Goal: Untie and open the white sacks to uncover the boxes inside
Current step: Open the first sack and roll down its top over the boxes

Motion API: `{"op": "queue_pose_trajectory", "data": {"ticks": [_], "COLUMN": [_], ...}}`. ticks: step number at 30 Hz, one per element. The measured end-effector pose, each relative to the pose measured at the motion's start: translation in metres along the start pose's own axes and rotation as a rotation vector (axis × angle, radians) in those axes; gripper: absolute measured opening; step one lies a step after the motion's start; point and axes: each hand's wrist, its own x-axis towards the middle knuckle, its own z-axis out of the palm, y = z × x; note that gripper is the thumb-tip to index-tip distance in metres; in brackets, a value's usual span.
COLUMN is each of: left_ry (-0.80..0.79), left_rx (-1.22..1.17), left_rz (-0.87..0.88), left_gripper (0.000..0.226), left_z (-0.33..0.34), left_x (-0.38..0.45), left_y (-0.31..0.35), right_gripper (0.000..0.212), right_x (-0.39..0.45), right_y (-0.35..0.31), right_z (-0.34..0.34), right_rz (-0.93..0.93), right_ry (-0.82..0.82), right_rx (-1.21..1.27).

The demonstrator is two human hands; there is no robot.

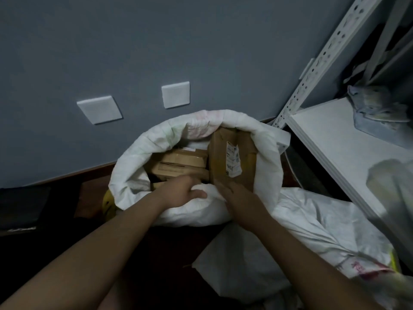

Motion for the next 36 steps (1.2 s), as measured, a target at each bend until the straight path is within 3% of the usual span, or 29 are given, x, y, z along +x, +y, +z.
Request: {"op": "queue_pose_trajectory", "data": {"ticks": [4,6,8,9,11,13,15,16,19,22,25,27,29,31,34,36], "left_ry": [0.002,0.162,0.43,0.595,0.871,0.953,0.913,0.862,0.729,0.802,0.917,0.876,0.809,0.735,0.546,0.459], "left_rx": [0.267,0.512,0.597,0.488,0.047,-0.53,-1.025,-1.18,-1.444,-1.463,-1.389,-1.365,-1.442,-1.613,-1.696,-1.606], "left_rz": [0.185,0.318,0.275,0.124,-0.333,-0.798,-1.08,-1.105,-0.872,-0.878,-0.907,-0.86,-0.765,-0.66,-0.606,-0.706], "left_gripper": [0.025,0.022,0.026,0.031,0.042,0.057,0.076,0.086,0.097,0.075,0.049,0.049,0.048,0.038,0.027,0.039], "left_z": [0.001,0.003,0.011,0.015,0.025,0.035,0.046,0.052,0.063,0.047,0.033,0.032,0.033,0.032,0.032,0.032], "left_x": [0.0,-0.006,-0.019,-0.03,-0.054,-0.074,-0.079,-0.076,-0.048,-0.014,-0.005,-0.016,-0.03,-0.043,-0.06,-0.058], "left_y": [0.009,0.012,0.009,0.01,0.025,0.049,0.064,0.068,0.071,0.062,0.054,0.054,0.052,0.05,0.046,0.043], "right_gripper": [0.075,0.064,0.048,0.04,0.027,0.018,0.016,0.017,0.016,0.033,0.047,0.042,0.017,0.024,0.031,0.023], "right_x": [-0.001,0.009,0.015,0.017,0.017,0.017,0.02,0.02,0.016,-0.001,-0.008,-0.007,0.0,0.008,0.01,0.007], "right_y": [-0.001,-0.003,-0.005,-0.004,-0.003,-0.005,-0.009,-0.011,-0.019,-0.029,-0.033,-0.033,-0.039,-0.047,-0.06,-0.066], "right_z": [-0.001,0.005,0.012,0.017,0.02,0.023,0.025,0.024,0.021,0.016,0.012,0.006,0.002,0.005,0.017,0.03], "right_rz": [0.098,0.101,0.137,0.171,0.248,0.324,0.374,0.398,0.433,0.276,0.015,-0.068,0.035,0.141,0.219,0.177], "right_ry": [-0.151,-0.191,-0.092,-0.006,0.099,0.101,0.088,0.084,0.09,0.063,-0.132,-0.14,-0.086,-0.079,-0.031,0.058], "right_rx": [0.176,0.232,0.31,0.367,0.49,0.57,0.6,0.606,0.601,0.392,0.108,0.169,0.453,0.658,0.611,0.41]}}
